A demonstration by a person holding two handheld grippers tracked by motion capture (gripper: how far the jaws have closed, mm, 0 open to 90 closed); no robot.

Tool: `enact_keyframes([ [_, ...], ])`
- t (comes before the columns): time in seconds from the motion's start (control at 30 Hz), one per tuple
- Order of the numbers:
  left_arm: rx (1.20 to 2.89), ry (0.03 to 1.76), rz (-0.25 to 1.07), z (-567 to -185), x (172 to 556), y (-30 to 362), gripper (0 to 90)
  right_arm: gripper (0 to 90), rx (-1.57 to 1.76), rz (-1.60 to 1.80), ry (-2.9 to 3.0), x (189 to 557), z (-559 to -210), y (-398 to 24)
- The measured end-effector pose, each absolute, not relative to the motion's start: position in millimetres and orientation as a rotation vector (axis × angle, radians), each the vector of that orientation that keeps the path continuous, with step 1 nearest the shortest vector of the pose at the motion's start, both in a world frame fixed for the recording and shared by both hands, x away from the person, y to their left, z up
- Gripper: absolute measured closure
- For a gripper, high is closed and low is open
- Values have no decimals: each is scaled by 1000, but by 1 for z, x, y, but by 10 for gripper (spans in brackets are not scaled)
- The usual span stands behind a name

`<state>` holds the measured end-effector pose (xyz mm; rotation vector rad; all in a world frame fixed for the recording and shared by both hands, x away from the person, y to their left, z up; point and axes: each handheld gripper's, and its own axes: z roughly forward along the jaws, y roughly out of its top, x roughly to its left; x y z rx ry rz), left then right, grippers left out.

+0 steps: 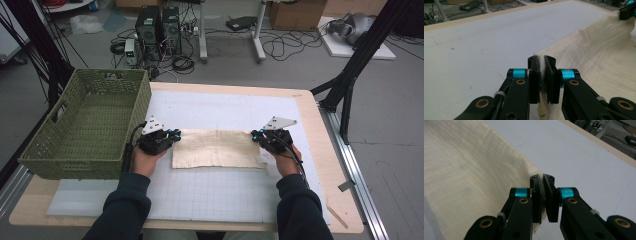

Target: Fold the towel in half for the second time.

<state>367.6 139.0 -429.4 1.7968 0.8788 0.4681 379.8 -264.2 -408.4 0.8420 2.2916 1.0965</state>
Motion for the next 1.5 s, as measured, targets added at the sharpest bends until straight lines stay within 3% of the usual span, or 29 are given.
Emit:
enact_keyframes([
  [0.87, 1854, 849, 374, -439, 332, 148, 802, 853, 823, 1197, 2307, 333, -430, -280],
  [0.93, 1864, 883, 363, -441, 330, 148, 747, 853, 816, 1194, 2304, 331, -430, -280],
  [1.03, 1811, 969, 364, -437, 329, 152, 563, 853, 811, 1197, 2304, 329, -429, -280],
  [1.13, 1735, 982, 363, -429, 327, 156, 485, 852, 801, 1188, 2312, 328, -430, -279],
  [1.5, 1639, 919, 384, -407, 340, 151, 507, 854, 761, 1157, 2335, 324, -429, -278],
])
